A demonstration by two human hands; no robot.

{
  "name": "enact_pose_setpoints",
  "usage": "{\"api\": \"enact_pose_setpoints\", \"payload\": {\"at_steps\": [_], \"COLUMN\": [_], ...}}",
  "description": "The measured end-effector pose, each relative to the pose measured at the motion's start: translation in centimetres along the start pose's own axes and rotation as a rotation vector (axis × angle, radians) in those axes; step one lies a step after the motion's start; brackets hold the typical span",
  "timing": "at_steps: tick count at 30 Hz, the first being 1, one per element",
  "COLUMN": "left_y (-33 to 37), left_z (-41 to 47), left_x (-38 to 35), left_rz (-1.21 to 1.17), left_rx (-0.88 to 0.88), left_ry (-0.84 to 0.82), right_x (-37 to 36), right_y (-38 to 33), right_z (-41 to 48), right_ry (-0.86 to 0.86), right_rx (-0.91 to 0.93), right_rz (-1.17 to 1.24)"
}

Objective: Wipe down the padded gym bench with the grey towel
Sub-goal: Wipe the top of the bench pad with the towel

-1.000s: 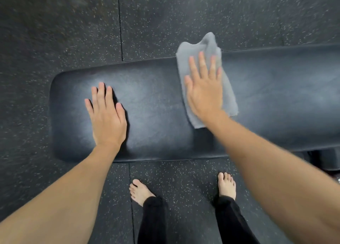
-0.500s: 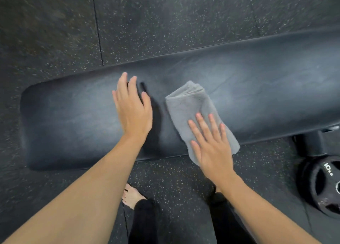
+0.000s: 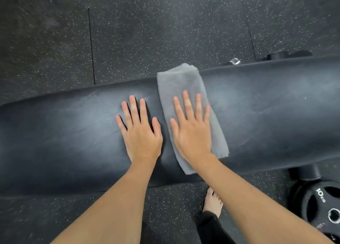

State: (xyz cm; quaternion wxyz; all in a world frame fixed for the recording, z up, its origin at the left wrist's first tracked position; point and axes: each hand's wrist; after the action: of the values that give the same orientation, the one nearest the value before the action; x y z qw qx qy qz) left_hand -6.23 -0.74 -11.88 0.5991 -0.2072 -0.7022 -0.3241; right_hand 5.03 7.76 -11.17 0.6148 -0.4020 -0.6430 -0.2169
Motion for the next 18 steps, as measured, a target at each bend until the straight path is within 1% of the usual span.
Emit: {"api": "enact_pose_setpoints", "payload": {"at_steps": [3,5,7,8,12,14,16,18], "left_y": [-0.1,-0.1,0.1,0.1,0.1,0.1,0.3,0.3], "left_z": [0.2,0.2,0.3,0.3,0.1,0.1,0.2,0.1], "left_x": [0.1,0.1,0.2,0.2,0.2,0.2,0.3,0.3], "left_rz": [0.006,0.005,0.004,0.003,-0.002,-0.005,-0.016,-0.022], "left_rx": [0.0,0.002,0.008,0.012,0.017,0.019,0.017,0.021], "left_ry": [0.015,0.014,0.02,0.023,0.038,0.04,0.044,0.049], "right_x": [0.2,0.5,1.1,1.5,4.0,4.9,5.1,4.7], "right_y": [-1.8,-0.9,1.5,3.3,12.6,16.3,17.5,17.0], "right_z": [5.1,7.1,8.1,8.5,9.4,9.1,8.3,7.2], "right_ry": [-0.007,-0.024,-0.02,-0.018,-0.004,0.008,0.029,0.036], "right_rx": [0.149,0.227,0.271,0.256,0.075,0.012,-0.01,-0.029], "right_rz": [0.012,0.003,-0.006,0.002,0.021,0.027,0.035,0.059]}}
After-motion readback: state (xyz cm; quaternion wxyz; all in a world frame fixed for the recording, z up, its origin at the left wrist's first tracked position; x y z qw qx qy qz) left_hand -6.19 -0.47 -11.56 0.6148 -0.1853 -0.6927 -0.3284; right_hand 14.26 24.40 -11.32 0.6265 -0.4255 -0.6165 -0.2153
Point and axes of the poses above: each hand's wrist, its own z-axis towards the middle knuckle, its own x-axis out of the back of the hand, y = z × x, and after that the axes turned 2 degrees about -y, right-handed
